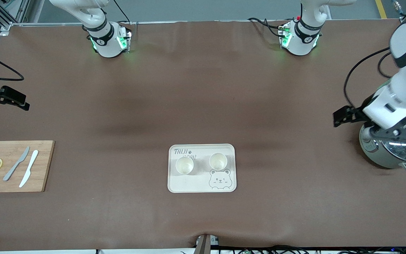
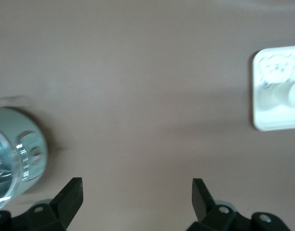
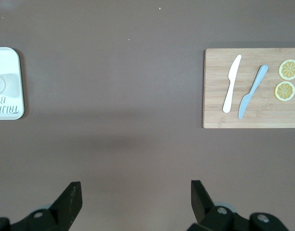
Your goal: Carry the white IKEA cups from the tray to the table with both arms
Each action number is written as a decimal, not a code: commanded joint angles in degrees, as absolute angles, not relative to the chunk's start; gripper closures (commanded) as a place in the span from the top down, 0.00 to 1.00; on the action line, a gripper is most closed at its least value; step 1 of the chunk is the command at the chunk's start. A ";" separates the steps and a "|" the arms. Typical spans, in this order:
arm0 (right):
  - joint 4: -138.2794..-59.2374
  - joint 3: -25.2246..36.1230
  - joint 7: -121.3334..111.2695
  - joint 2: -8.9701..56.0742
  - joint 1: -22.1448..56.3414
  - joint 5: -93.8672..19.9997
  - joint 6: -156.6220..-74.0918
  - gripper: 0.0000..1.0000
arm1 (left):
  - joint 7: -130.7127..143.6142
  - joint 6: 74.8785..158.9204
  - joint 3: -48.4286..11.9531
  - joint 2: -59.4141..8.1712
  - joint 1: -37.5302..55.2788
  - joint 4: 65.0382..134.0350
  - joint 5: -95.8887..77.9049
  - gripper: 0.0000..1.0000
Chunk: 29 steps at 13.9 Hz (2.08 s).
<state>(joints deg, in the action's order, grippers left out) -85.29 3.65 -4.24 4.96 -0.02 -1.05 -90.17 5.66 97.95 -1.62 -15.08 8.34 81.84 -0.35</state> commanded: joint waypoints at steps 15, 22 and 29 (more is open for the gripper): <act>-84.02 3.96 -3.87 6.94 -2.02 -5.34 -93.78 1.00 | 34.89 115.92 6.42 -46.05 31.55 63.81 -0.88 1.00; -84.55 3.60 -5.80 9.58 -1.76 -8.68 -94.13 1.00 | 40.34 125.24 4.58 -50.18 32.78 63.90 -5.80 1.00; -84.02 3.60 -4.92 10.19 3.51 -8.70 -94.48 1.00 | 43.24 125.86 4.48 -53.17 36.47 64.95 -5.28 1.00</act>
